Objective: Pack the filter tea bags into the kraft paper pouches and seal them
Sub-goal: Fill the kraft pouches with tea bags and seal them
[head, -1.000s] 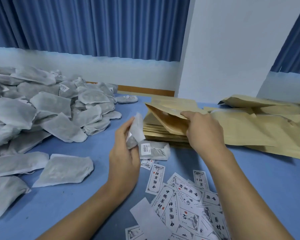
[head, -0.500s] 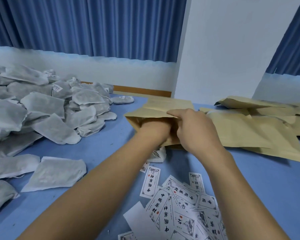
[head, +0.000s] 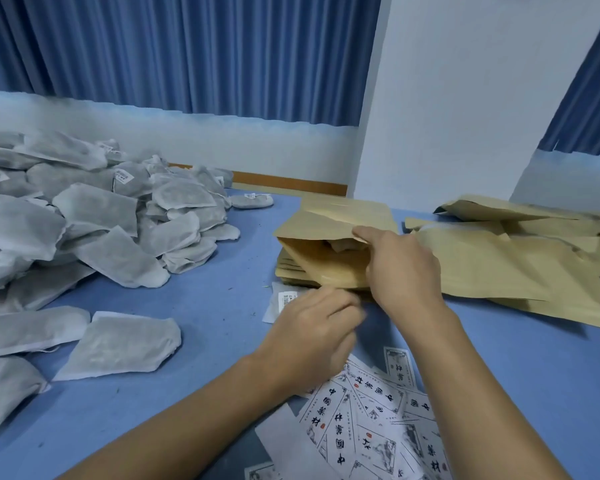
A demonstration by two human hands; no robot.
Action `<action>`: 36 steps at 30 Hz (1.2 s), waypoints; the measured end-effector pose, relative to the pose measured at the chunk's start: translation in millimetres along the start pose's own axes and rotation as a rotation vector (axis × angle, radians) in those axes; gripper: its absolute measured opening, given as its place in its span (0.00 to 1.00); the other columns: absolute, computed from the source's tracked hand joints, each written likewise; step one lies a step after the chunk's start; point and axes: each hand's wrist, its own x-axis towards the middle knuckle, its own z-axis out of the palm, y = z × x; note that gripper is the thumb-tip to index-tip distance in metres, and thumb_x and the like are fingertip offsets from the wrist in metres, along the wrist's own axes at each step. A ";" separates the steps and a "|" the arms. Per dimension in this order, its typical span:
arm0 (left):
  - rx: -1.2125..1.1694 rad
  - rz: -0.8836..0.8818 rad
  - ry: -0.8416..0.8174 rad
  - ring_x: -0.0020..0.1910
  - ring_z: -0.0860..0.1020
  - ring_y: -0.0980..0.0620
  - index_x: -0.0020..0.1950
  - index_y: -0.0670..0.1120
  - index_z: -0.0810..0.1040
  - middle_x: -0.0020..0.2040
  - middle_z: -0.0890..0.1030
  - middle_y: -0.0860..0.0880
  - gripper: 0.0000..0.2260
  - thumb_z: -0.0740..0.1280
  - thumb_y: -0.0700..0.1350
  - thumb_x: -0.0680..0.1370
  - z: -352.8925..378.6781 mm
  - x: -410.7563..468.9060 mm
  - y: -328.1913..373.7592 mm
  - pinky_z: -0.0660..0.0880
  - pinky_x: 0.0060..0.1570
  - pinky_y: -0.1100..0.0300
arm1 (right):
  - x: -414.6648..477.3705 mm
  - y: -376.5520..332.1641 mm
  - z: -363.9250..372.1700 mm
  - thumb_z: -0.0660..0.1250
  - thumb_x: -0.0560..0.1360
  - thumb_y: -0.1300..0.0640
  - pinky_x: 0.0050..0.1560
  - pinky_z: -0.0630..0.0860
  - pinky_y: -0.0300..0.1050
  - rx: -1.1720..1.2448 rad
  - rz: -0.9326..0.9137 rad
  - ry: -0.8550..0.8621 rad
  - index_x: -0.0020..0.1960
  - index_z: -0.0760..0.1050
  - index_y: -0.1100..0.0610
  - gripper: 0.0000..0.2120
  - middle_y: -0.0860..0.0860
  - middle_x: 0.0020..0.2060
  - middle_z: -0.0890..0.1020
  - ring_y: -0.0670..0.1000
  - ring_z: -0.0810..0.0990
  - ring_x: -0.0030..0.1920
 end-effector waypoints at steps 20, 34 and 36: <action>0.178 -0.045 0.516 0.47 0.76 0.42 0.59 0.42 0.84 0.52 0.80 0.39 0.14 0.74 0.34 0.74 -9.9 -4.5 -24.3 0.73 0.46 0.54 | 2.3 1.6 1.9 0.59 0.73 0.66 0.36 0.67 0.45 -0.006 0.002 -0.034 0.71 0.70 0.38 0.33 0.54 0.41 0.79 0.57 0.69 0.38; 0.090 -0.610 -0.539 0.69 0.71 0.45 0.70 0.48 0.72 0.71 0.72 0.46 0.15 0.59 0.45 0.84 24.4 121.2 -73.7 0.67 0.70 0.50 | 4.0 -0.8 4.4 0.57 0.75 0.63 0.38 0.66 0.48 -0.004 -0.045 -0.032 0.68 0.69 0.35 0.29 0.54 0.43 0.78 0.61 0.75 0.44; -0.013 -0.583 -0.552 0.68 0.71 0.43 0.70 0.47 0.72 0.70 0.73 0.45 0.15 0.57 0.43 0.83 26.5 113.9 -71.4 0.66 0.70 0.50 | 4.0 -4.0 9.8 0.57 0.75 0.63 0.38 0.67 0.47 -0.016 -0.050 -0.029 0.67 0.71 0.37 0.27 0.55 0.45 0.81 0.61 0.78 0.46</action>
